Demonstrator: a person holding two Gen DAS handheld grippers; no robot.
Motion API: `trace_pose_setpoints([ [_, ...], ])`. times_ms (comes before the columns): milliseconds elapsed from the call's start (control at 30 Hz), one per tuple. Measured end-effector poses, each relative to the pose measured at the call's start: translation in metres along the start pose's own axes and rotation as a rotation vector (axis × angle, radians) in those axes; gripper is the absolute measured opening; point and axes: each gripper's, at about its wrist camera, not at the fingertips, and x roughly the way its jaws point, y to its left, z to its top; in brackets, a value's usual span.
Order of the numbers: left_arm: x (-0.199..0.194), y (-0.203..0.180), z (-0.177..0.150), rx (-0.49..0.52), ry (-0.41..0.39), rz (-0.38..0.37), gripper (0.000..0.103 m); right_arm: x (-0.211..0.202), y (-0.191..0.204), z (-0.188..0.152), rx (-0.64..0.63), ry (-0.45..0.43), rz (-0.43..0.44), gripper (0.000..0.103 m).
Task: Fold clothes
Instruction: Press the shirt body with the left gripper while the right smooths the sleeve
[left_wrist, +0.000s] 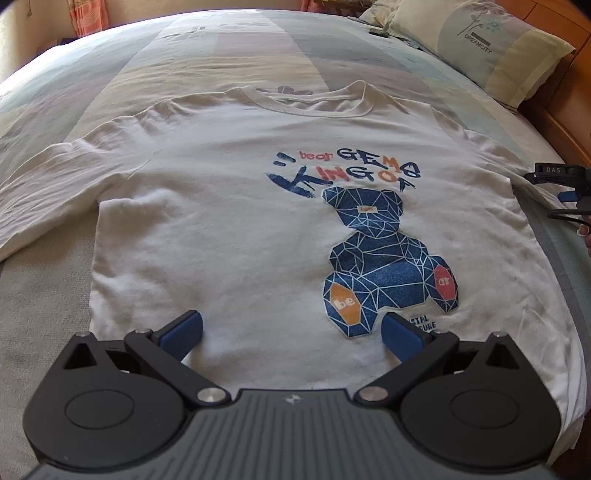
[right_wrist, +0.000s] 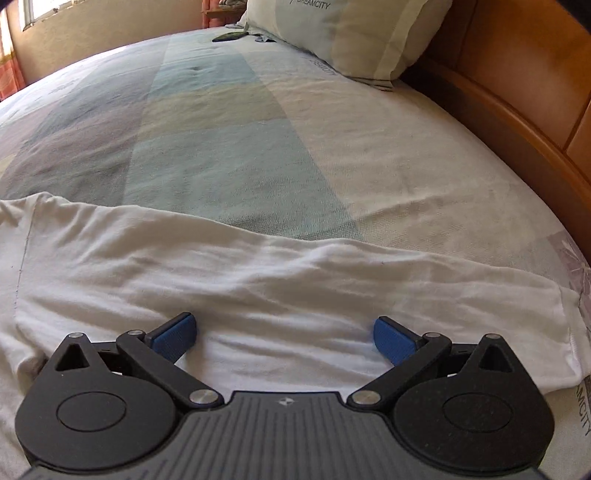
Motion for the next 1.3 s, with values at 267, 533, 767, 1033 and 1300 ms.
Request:
trace_pose_setpoints([
  [267, 0.001, -0.003, -0.001, 0.007, 0.003, 0.02, 0.102, 0.012, -0.01, 0.016, 0.06, -0.009, 0.055, 0.103],
  [533, 0.005, -0.005, 0.002, 0.005, 0.001, 0.043, 0.102, 0.009, 0.0, 0.024, 0.072, -0.026, 0.155, 0.103],
  [767, 0.004, -0.003, -0.002, 0.003, -0.025, 0.035, 0.102, 0.023, 0.068, 0.013, -0.117, 0.017, 0.21, 0.103],
  [1033, 0.004, -0.004, -0.003, 0.009, -0.035, 0.041, 0.102, 0.044, 0.073, 0.023, -0.103, 0.041, 0.169, 0.103],
  [1300, 0.002, -0.001, 0.001, -0.019, -0.026, 0.022, 0.102, 0.026, 0.071, 0.03, -0.049, 0.04, 0.194, 0.103],
])
